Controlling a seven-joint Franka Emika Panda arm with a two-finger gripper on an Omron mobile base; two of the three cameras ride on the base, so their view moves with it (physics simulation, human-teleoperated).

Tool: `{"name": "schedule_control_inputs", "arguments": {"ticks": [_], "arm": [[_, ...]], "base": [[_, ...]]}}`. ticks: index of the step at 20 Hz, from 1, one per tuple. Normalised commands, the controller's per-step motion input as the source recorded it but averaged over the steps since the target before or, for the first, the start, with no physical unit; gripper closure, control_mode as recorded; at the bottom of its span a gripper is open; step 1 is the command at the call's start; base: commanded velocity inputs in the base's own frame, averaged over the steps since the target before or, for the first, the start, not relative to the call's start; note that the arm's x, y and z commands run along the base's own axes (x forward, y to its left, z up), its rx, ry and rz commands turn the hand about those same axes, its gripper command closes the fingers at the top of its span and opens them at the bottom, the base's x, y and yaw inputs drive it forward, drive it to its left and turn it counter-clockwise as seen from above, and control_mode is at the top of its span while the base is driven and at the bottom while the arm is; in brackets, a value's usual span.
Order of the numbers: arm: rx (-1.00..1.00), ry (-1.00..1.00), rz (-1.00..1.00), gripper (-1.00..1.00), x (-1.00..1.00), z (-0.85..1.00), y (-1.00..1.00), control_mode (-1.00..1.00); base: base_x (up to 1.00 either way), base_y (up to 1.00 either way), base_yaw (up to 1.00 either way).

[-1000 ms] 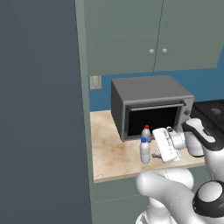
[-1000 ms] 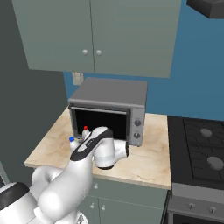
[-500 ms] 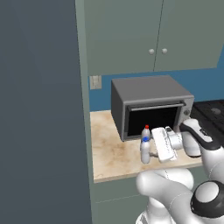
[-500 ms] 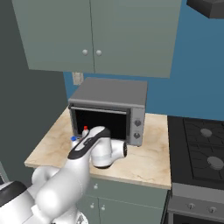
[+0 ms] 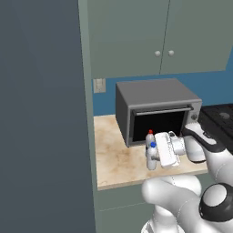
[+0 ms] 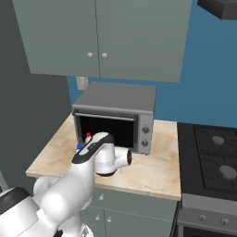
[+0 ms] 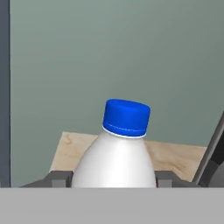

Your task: Take the bottled waters from the counter and place them in the freezer to freeze. Close the freezer door after placing the bottles.

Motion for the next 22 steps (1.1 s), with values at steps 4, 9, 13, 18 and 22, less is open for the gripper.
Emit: {"name": "schedule_control_inputs", "arguments": {"ticks": [4, 9, 13, 18, 22], "arm": [[0.0, -0.14, 0.0, 1.0, -0.36, 0.19, 0.0, -1.0], [0.05, -0.2, 0.0, 1.0, -0.58, 0.93, 0.0, -1.0], [0.09, -0.08, -0.07, 1.0, -0.23, 1.0, 0.0, -1.0], [0.04, -0.04, -0.14, 1.0, -0.15, 0.93, 0.01, -1.0], [0.03, -0.03, -0.09, 1.0, -0.67, 0.37, 0.22, -1.0]], "base": [[0.0, 0.0, 0.0], [0.0, 0.0, 0.0], [0.0, 0.0, 0.0], [0.0, 0.0, 0.0], [0.0, 0.0, 0.0]]}}
